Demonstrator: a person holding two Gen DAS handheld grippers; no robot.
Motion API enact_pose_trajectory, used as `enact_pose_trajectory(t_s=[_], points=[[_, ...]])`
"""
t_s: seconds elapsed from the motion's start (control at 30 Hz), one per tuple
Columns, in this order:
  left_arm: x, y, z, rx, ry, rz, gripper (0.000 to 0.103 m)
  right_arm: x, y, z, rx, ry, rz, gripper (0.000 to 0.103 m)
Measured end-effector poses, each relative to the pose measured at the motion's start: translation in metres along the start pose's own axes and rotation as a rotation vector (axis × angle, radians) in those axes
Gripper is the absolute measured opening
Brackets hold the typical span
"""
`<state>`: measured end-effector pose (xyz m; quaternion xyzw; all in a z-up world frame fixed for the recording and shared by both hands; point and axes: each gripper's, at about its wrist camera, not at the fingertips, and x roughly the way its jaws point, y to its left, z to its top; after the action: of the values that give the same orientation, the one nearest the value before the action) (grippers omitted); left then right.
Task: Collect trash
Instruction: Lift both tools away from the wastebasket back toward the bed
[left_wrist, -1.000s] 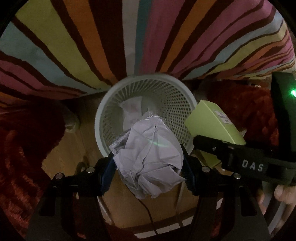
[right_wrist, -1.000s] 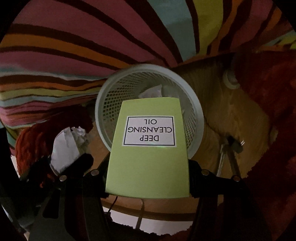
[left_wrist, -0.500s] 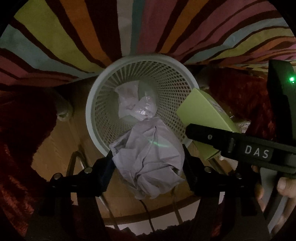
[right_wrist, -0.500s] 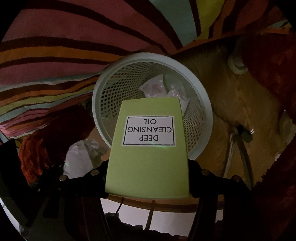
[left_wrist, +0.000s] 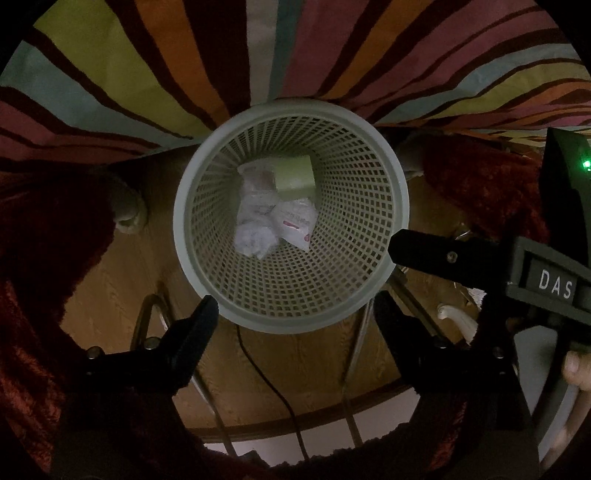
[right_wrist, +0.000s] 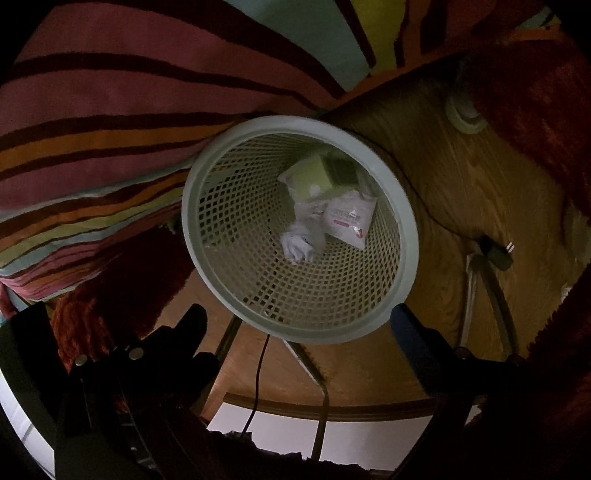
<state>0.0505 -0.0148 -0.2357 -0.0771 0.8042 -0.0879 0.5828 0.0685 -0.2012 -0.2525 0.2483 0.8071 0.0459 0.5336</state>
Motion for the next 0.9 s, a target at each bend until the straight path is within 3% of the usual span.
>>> enact_pose_trajectory(t_s=[0.63, 0.9], points=[[-0.028, 0.004, -0.013, -0.02, -0.121, 0.002, 0.084, -0.022, -0.001, -0.015, -0.023, -0.08, 0.045, 0.095], [-0.052, 0.006, -0.023, -0.029, -0.234, -0.009, 0.084, -0.051, 0.012, -0.03, -0.106, -0.219, 0.053, 0.095]])
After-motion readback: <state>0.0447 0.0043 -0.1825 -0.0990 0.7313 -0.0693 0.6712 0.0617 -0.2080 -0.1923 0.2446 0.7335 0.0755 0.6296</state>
